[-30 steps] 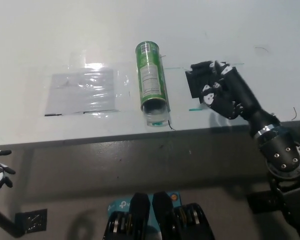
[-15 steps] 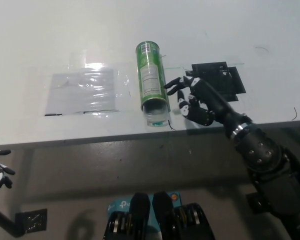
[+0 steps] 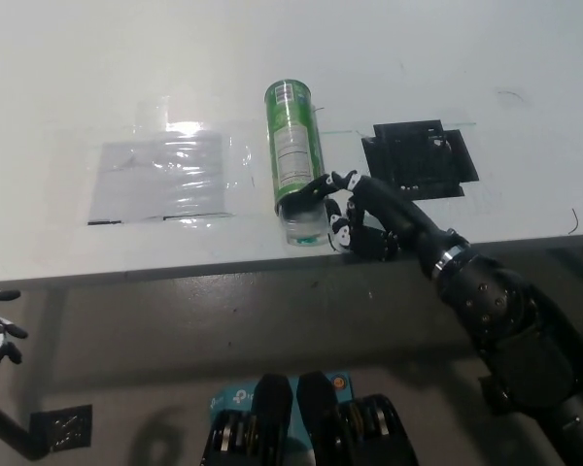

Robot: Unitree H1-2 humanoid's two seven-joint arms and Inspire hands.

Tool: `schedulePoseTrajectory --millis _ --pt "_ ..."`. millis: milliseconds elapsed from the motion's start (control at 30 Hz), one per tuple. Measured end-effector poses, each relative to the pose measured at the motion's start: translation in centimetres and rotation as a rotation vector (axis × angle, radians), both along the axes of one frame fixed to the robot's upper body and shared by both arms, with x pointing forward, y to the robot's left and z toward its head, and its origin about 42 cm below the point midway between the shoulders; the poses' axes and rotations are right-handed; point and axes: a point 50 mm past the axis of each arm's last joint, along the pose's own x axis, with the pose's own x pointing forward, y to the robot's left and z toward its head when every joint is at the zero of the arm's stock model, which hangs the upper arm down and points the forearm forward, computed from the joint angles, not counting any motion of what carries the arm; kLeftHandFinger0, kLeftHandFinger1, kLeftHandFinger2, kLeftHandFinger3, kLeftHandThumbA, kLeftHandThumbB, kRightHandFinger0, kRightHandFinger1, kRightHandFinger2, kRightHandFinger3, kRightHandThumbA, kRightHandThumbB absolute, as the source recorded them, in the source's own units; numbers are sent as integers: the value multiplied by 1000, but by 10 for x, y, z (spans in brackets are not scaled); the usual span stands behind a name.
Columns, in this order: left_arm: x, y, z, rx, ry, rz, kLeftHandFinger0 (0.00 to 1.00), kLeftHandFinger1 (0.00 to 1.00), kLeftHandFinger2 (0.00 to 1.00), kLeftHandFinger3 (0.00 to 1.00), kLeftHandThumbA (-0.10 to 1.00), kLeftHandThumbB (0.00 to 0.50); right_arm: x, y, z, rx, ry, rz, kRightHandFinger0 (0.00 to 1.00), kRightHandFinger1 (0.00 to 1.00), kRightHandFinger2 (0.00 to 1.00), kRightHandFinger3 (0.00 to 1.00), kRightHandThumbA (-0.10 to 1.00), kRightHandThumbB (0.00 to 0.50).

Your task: The robot uses its right hand finger to pull out the chips tray kept inside a container in the middle of the desk

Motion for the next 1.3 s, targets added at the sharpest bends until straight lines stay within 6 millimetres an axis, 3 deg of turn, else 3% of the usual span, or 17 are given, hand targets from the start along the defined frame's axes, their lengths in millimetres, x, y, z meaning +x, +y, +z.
schedulePoseTrajectory --millis 100,133,167,267,300,333,400,467,533,633,667,700,733,833,900,1067,1300 --pt "0 0 1 2 -1 -2 340 282 350 617 -100 109 -1 0 -2 -46 -33 25 0 0 660 736 -100 283" --pt "0 0 2 3 -2 -3 340 280 347 614 -100 104 -1 -1 -3 -54 -38 28 157 125 665 751 -100 271" --pt "0 0 2 4 -3 -3 340 279 345 612 -100 103 -1 -1 -4 -62 -42 31 210 171 681 759 -100 263" --pt "1 1 5 9 -5 -5 337 274 342 617 -100 101 -1 -6 -5 -103 -66 37 252 240 711 768 -100 265" --pt "1 0 7 12 -9 -7 341 274 346 627 -100 104 -1 -7 -5 -118 -75 38 120 154 675 743 -100 259" --pt "1 0 8 13 -12 -9 340 273 345 627 -100 104 -1 -9 -7 -135 -83 41 77 140 668 736 -100 258" --pt "2 0 9 14 -14 -9 337 277 350 627 -100 109 -2 -9 -11 -168 -99 55 116 200 663 738 -100 223" --pt "2 0 10 14 -15 -10 323 274 344 615 -100 104 -4 -8 -14 -204 -114 72 92 186 681 764 -100 192" --pt "3 0 11 13 -16 -10 317 275 347 610 -100 104 -7 -5 -17 -245 -130 94 7 103 686 794 -100 209" --pt "4 0 12 14 -20 -12 318 270 344 605 -100 102 -11 0 -21 -304 -151 123 63 180 674 797 -100 209" --pt "5 -1 12 14 -22 -12 328 277 347 607 -100 98 -12 1 -22 -320 -160 128 70 186 666 788 -100 244" --pt "5 -1 13 14 -23 -13 333 280 348 608 -100 105 -12 1 -22 -329 -169 129 129 238 679 788 -100 259" --pt "5 -1 13 14 -24 -13 347 291 359 612 -100 106 -12 1 -22 -336 -177 131 217 337 739 797 -100 242" --pt "5 0 14 16 -22 -13 327 286 358 615 -100 98 -14 0 -25 -356 -188 135 116 230 615 802 -100 245" --pt "5 0 14 16 -21 -13 330 286 356 604 -100 118 -16 -1 -29 -364 -190 138 154 260 707 829 -100 245" --pt "7 -1 15 16 -25 -15 353 288 358 612 -100 104 -22 1 -35 -389 -206 148 166 271 738 851 -100 235" --pt "7 -1 15 15 -21 -15 339 292 360 608 -100 109 -39 1 -38 -373 -228 168 25 167 727 839 -100 208"
